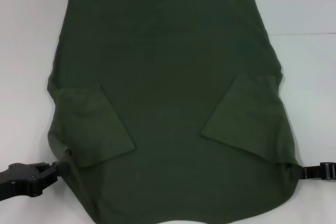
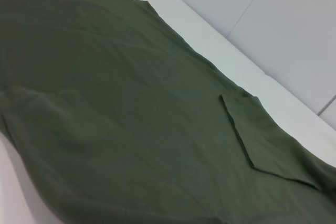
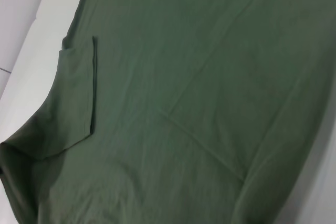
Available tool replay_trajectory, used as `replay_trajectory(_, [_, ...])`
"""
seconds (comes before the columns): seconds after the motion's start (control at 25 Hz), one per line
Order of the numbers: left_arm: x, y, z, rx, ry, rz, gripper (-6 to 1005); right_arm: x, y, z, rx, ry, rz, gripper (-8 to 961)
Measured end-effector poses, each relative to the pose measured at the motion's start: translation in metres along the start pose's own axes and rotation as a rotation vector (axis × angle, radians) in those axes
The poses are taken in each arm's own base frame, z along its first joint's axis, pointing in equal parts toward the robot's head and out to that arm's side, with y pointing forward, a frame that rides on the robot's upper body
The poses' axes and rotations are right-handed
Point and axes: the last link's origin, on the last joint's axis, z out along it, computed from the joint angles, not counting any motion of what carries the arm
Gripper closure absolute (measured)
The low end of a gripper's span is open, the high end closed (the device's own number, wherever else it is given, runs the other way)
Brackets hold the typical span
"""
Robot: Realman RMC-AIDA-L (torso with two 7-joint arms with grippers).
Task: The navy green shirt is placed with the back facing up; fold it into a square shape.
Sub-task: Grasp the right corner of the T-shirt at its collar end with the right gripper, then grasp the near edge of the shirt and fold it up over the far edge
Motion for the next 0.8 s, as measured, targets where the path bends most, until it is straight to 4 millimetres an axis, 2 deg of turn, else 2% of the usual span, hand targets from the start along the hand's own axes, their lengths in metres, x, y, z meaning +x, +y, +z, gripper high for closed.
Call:
replay_trajectory(0.4, [0.000, 0.005, -0.002, -0.037, 0.002, -0.043, 931, 0.014, -0.007, -0.012, -0.010, -0.052, -0.024, 888])
replay_trajectory(0.8, [-0.006, 0.002, -0.027, -0.025, 0.076, -0.187, 932, 0.040, -0.017, -0.034, -0.023, -0.152, -0.057, 888])
